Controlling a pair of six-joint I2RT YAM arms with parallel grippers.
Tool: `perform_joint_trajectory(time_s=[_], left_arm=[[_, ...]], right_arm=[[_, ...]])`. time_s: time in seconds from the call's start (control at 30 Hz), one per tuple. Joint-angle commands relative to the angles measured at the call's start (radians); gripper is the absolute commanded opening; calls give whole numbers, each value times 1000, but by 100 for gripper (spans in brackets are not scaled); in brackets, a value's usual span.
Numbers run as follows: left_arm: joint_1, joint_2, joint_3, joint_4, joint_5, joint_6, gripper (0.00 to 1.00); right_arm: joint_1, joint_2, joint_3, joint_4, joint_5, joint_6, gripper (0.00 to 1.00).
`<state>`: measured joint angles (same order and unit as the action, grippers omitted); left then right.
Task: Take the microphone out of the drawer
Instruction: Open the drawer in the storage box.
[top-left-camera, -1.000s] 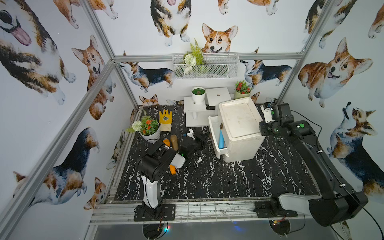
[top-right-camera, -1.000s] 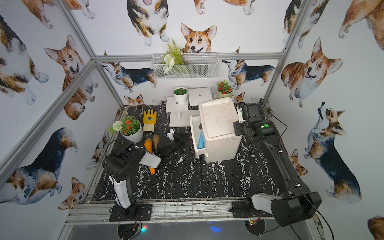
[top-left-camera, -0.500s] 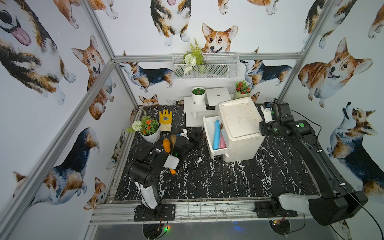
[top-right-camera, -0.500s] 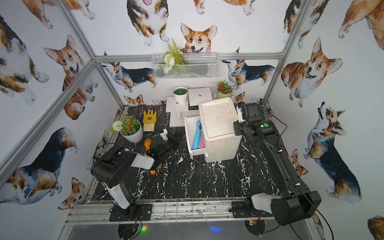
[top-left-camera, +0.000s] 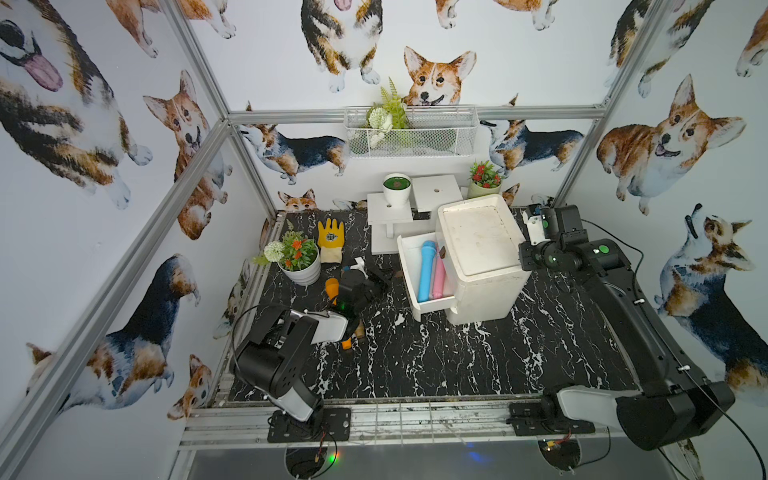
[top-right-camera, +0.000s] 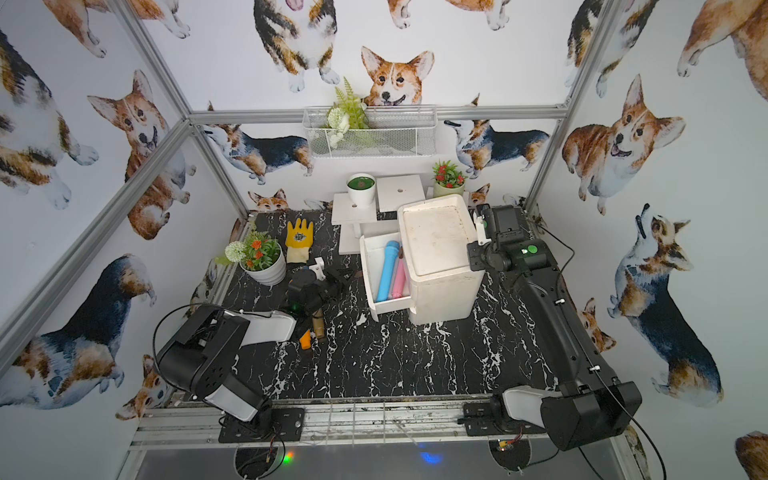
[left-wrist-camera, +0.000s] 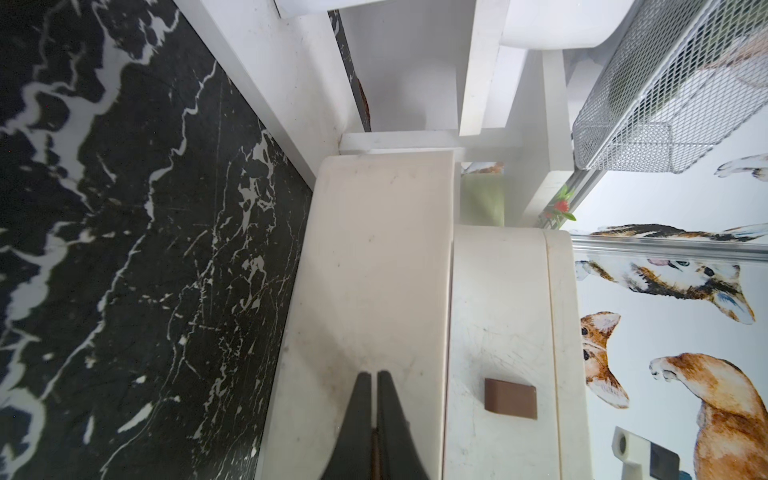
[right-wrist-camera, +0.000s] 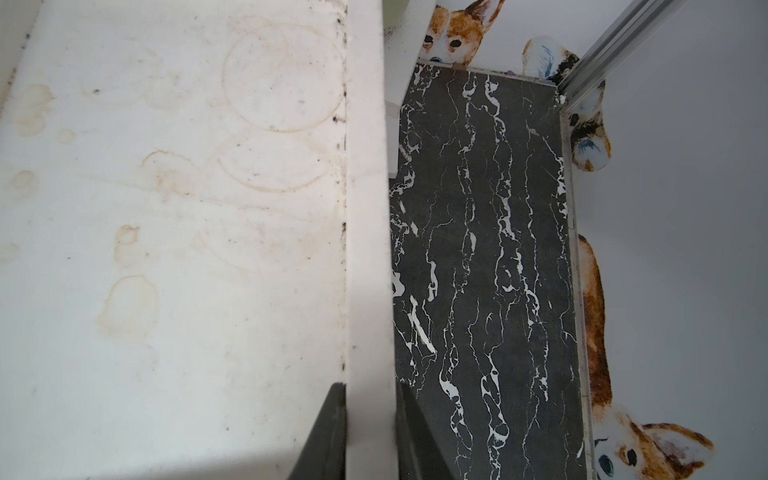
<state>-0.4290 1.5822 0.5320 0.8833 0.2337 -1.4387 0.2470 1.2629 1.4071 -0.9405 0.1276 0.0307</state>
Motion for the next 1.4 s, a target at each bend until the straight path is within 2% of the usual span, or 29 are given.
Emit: perform_joint_trajectory(time_s=[0.0, 0.17, 0.23, 0.37, 0.47, 0.67, 0.83, 0.97, 1.37], left_arm=[[15, -56, -3, -126, -52, 69, 1], [16, -172, 58, -388, -83, 214, 9], [15, -201, 107, -497, -84, 287, 15], [10, -235, 206, -699, -65, 417, 39], [8, -246, 245, -771, -61, 470, 46], [-3, -259, 310, -890, -63, 545, 49], [-40, -232, 481, -1051, -68, 675, 50], [-86, -184, 617, -1191, -102, 776, 50], [-236, 50, 989, -1526, -261, 947, 50]], right_arm=[[-11, 7, -11, -141, 116, 15, 14], [-10, 9, -14, -135, 91, 15, 15], [-9, 11, -17, -134, 76, 15, 15], [-11, 9, -17, -132, 56, 15, 17], [-10, 7, -20, -130, 50, 17, 18], [-10, -2, -26, -126, 36, 17, 20], [-10, 2, -30, -120, 20, 17, 21], [-9, 7, -30, -118, 7, 17, 22], [-8, 6, -34, -115, -8, 18, 23]])
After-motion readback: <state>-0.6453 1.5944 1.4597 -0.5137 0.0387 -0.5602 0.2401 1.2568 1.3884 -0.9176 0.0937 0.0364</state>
